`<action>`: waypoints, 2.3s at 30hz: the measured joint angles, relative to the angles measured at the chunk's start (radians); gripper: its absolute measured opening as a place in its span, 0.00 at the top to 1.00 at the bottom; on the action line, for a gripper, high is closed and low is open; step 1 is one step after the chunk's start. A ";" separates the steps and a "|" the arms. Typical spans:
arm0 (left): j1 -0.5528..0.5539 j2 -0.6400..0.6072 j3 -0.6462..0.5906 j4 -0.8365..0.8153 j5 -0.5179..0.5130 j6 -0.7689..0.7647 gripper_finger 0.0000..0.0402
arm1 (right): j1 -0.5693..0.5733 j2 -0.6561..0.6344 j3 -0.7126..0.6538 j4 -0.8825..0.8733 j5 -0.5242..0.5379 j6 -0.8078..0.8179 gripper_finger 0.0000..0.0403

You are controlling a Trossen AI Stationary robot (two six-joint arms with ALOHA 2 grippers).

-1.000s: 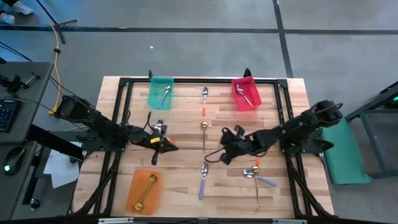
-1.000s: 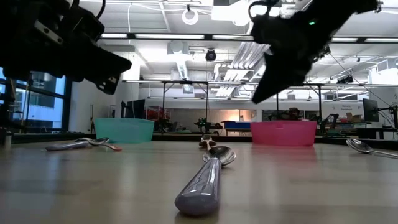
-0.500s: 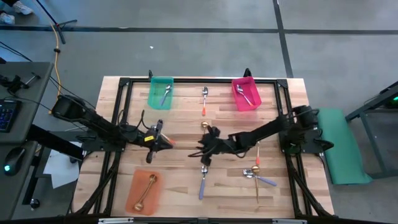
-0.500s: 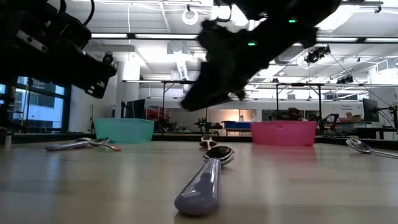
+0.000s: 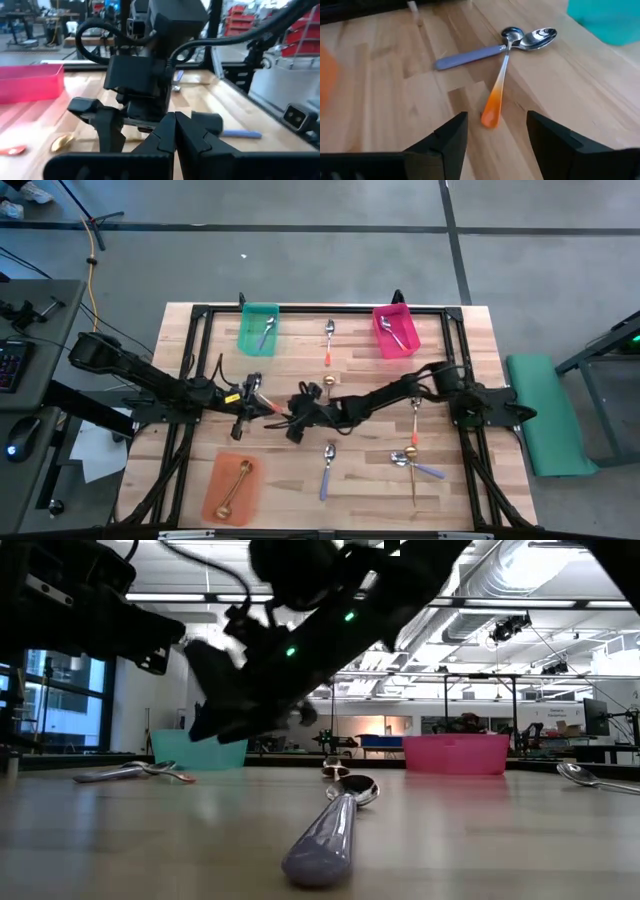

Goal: Sort silverware by color (type)
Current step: Put the orange spoon into the pink bin

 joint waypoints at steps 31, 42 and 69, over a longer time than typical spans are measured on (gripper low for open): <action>0.000 -0.434 0.001 -0.546 -0.413 0.040 1.00 | -0.081 0.222 0.213 0.031 -0.074 -0.025 0.53; -0.001 -0.468 0.001 -0.618 -0.432 -0.001 1.00 | -0.076 0.218 0.215 -0.023 -0.074 -0.036 0.79; -0.034 -0.470 0.001 -0.622 -0.457 -0.004 1.00 | -0.063 0.077 0.209 -0.160 0.000 -0.118 0.94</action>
